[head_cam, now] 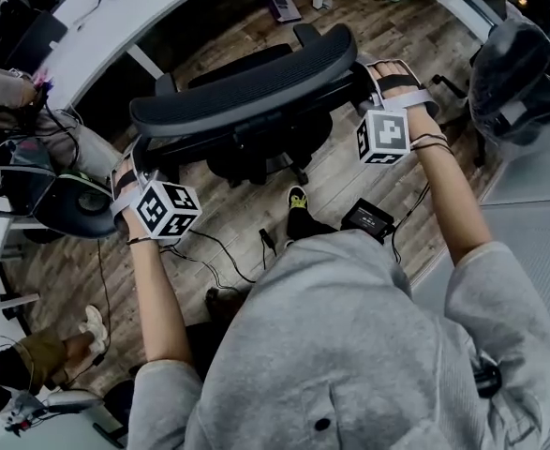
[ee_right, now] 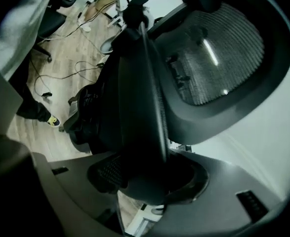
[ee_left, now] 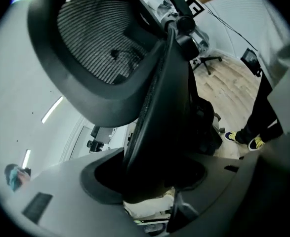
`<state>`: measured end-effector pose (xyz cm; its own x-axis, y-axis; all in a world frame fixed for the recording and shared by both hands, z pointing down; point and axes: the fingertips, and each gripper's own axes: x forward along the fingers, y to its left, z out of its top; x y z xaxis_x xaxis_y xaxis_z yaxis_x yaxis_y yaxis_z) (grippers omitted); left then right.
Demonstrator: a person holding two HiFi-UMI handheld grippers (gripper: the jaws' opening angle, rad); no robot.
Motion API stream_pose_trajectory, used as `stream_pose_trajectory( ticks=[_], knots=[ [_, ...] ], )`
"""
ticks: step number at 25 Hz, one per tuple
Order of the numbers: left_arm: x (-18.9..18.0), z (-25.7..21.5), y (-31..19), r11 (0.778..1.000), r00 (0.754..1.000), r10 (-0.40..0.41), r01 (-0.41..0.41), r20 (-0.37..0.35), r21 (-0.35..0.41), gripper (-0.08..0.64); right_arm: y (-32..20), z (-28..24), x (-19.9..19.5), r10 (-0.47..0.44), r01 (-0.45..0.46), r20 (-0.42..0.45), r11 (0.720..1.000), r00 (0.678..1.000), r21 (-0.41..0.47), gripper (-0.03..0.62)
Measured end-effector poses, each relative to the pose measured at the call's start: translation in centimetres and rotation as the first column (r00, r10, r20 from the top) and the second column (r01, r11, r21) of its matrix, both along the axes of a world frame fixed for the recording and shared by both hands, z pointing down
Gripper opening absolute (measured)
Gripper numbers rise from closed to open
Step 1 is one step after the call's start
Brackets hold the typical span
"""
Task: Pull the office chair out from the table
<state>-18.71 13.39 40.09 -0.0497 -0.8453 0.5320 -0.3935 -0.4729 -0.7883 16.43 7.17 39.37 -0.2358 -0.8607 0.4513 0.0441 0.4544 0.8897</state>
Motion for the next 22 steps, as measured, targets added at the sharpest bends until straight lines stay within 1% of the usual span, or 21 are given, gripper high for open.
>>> stream_pose_trajectory(
  ticks=[2, 3, 4, 5, 6, 7, 8, 9, 10, 11, 12, 13, 14, 15, 16, 17, 18, 19, 20, 22],
  knots=[
    [-1.3, -0.5, 1.1, 0.998, 0.994, -0.052, 0.055, -0.100, 0.026, 0.235, 1.1, -1.1, 0.8, 0.018, -0.018, 0.082, 1.000, 0.996, 0.006, 0.212],
    [-2.2, -0.6, 1.9, 0.995, 0.983, -0.089, 0.096, -0.161, 0.032, 0.239, 1.9, -1.6, 1.3, 0.030, -0.031, 0.122, 1.000, 0.992, 0.007, 0.213],
    [-3.0, -0.6, 2.8, 0.989, 0.965, -0.130, 0.141, -0.230, 0.033, 0.241, 2.7, -2.0, 1.8, 0.043, -0.044, 0.163, 0.999, 0.986, 0.007, 0.213],
    [-3.7, -0.5, 4.0, 0.982, 0.937, -0.169, 0.187, -0.305, 0.031, 0.241, 3.7, -2.4, 2.3, 0.057, -0.060, 0.210, 0.998, 0.976, 0.005, 0.213],
    [-4.1, -0.3, 5.4, 0.973, 0.900, -0.202, 0.230, -0.386, 0.026, 0.241, 4.9, -2.8, 2.8, 0.075, -0.078, 0.271, 0.997, 0.960, -0.001, 0.213],
    [-4.2, -0.1, 6.9, 0.964, 0.852, -0.227, 0.267, -0.472, 0.018, 0.241, 6.2, -3.2, 3.1, 0.096, -0.097, 0.347, 0.995, 0.933, -0.015, 0.213],
    [-4.0, 0.2, 8.4, 0.955, 0.795, -0.243, 0.298, -0.557, 0.009, 0.239, 7.6, -3.6, 3.3, 0.120, -0.114, 0.436, 0.993, 0.892, -0.040, 0.212],
    [-3.5, 0.4, 9.7, 0.946, 0.731, -0.249, 0.323, -0.636, 0.000, 0.234, 9.0, -3.9, 3.3, 0.147, -0.126, 0.527, 0.989, 0.837, -0.076, 0.210],
    [-2.9, 0.5, 10.9, 0.939, 0.665, -0.249, 0.343, -0.704, -0.009, 0.193, 10.3, -4.1, 3.2, 0.177, -0.131, 0.613, 0.984, 0.770, -0.119, 0.180],
    [-2.1, 0.6, 11.9, 0.934, 0.604, -0.243, 0.358, -0.759, -0.015, 0.105, 11.5, -4.1, 2.9, 0.208, -0.125, 0.689, 0.978, 0.694, -0.169, 0.099],
    [-1.1, 0.5, 12.7, 0.930, 0.551, -0.233, 0.367, -0.801, -0.019, 0.049, 12.6, -4.0, 2.5, 0.239, -0.105, 0.751, 0.969, 0.615, -0.223, 0.055],
    [0.0, 0.3, 13.4, 0.929, 0.508, -0.222, 0.370, -0.832, -0.021, 0.023, 13.6, -3.9, 2.1, 0.272, -0.075, 0.797, 0.958, 0.539, -0.276, 0.050],
    [1.3, 0.0, 14.0, 0.930, 0.478, -0.209, 0.368, -0.853, -0.022, 0.014, 14.4, -3.7, 1.6, 0.303, -0.042, 0.830, 0.946, 0.469, -0.321, 0.046],
    [2.6, -0.3, 14.4, 0.933, 0.461, -0.196, 0.360, -0.865, -0.020, 0.012, 15.1, -3.5, 1.1, 0.331, -0.011, 0.852, 0.934, 0.406, -0.358, 0.044],
    [3.9, -0.7, 14.7, 0.938, 0.453, -0.181, 0.348, -0.873, -0.014, 0.012, 15.7, -3.3, 0.7, 0.356, 0.016, 0.866, 0.923, 0.353, -0.386, 0.043],
    [5.2, -1.1, 15.0, 0.944, 0.447, -0.164, 0.331, -0.879, -0.007, 0.012, 16.2, -3.0, 0.4, 0.376, 0.038, 0.873, 0.913, 0.310, -0.406, 0.043],
    [6.3, -1.5, 15.2, 0.950, 0.440, -0.145, 0.312, -0.886, -0.001, 0.012, 16.5, -2.8, 0.0, 0.391, 0.053, 0.877, 0.906, 0.280, -0.421, 0.040],
    [7.3, -1.9, 15.3, 0.956, 0.430, -0.128, 0.294, -0.893, 0.004, 0.012, 16.8, -2.7, -0.4, 0.400, 0.063, 0.878, 0.901, 0.262, -0.429, 0.038],
    [8.0, -2.2, 15.3, 0.961, 0.420, -0.115, 0.278, -0.900, 0.007, 0.012, 17.0, -2.6, -0.7, 0.405, 0.071, 0.879, 0.898, 0.252, -0.434, 0.038],
    [9.2, -2.6, 15.3, 0.967, 0.409, -0.098, 0.255, -0.907, 0.010, 0.012, 17.4, -2.7, -1.2, 0.406, 0.084, 0.882, 0.896, 0.240, -0.435, 0.038]
  ],
)
